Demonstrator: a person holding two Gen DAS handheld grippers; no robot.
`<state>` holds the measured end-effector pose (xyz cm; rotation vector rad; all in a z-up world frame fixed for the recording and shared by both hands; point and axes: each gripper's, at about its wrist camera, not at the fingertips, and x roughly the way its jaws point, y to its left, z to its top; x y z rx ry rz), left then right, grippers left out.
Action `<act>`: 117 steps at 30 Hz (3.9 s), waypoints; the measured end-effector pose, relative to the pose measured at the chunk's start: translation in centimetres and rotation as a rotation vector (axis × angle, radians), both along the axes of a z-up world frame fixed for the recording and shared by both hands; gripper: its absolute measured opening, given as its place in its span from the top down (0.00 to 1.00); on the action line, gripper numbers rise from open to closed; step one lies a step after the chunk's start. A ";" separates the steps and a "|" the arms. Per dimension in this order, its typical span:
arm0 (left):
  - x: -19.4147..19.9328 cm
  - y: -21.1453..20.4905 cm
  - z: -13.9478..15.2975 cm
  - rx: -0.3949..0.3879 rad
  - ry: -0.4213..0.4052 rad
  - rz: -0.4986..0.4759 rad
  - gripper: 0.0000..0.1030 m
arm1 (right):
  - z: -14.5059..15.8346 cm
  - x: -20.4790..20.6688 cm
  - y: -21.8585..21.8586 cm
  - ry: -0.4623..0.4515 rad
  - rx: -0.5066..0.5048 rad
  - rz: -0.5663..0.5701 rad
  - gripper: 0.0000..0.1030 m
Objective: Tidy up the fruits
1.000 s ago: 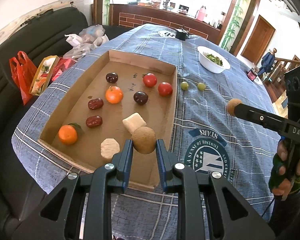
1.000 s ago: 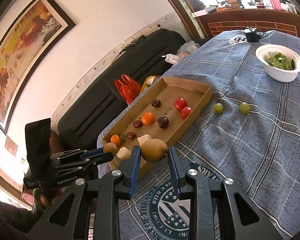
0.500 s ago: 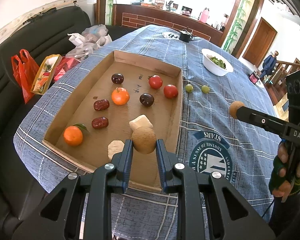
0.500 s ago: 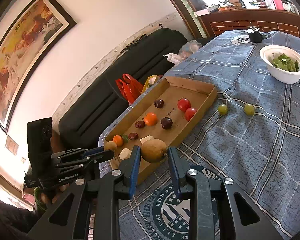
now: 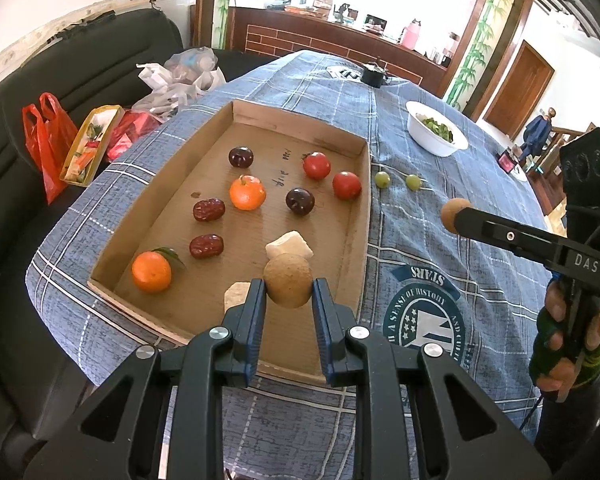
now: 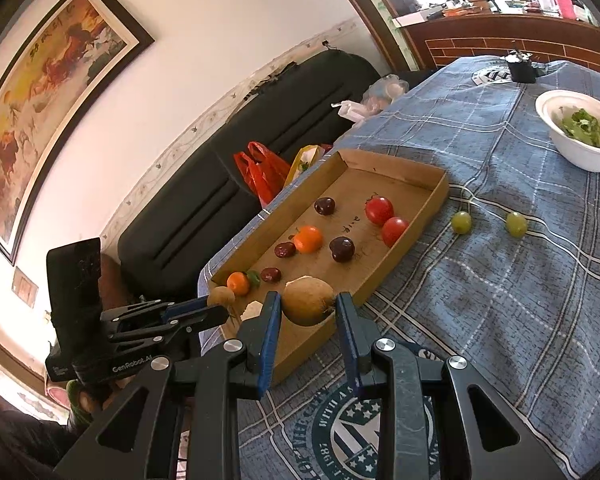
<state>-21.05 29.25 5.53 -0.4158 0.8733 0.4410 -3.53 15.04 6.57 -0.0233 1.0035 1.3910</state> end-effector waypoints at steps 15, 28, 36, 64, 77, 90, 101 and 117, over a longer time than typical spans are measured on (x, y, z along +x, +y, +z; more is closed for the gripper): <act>0.2 1.7 -1.6 -0.054 0.012 -0.001 0.80 | -0.1 1.3 7.6 -0.009 -0.024 -0.003 0.73; 1.2 2.6 -3.2 -0.062 0.052 -0.003 0.80 | -1.8 3.5 14.8 -0.046 -0.090 -0.013 0.73; 2.1 2.4 -3.9 0.008 0.099 0.014 0.80 | -3.1 4.8 18.0 -0.144 -0.167 -0.040 0.72; 2.7 1.6 -3.8 0.103 0.160 0.073 0.45 | -4.9 4.0 19.8 -0.208 -0.215 0.004 0.60; -1.1 -0.6 -1.8 0.203 0.143 0.100 0.45 | -0.8 0.0 14.6 -0.307 -0.164 0.195 0.37; -3.1 -3.3 -1.1 0.226 0.140 0.093 0.45 | 0.7 -4.8 9.2 -0.480 -0.184 0.370 0.27; -4.4 -4.6 -0.5 0.242 0.141 0.106 0.42 | 0.5 -8.2 5.9 -0.610 -0.172 0.471 0.25; -5.1 -4.3 -0.1 0.227 0.141 0.138 0.42 | 0.6 -9.4 5.0 -0.627 -0.149 0.552 0.25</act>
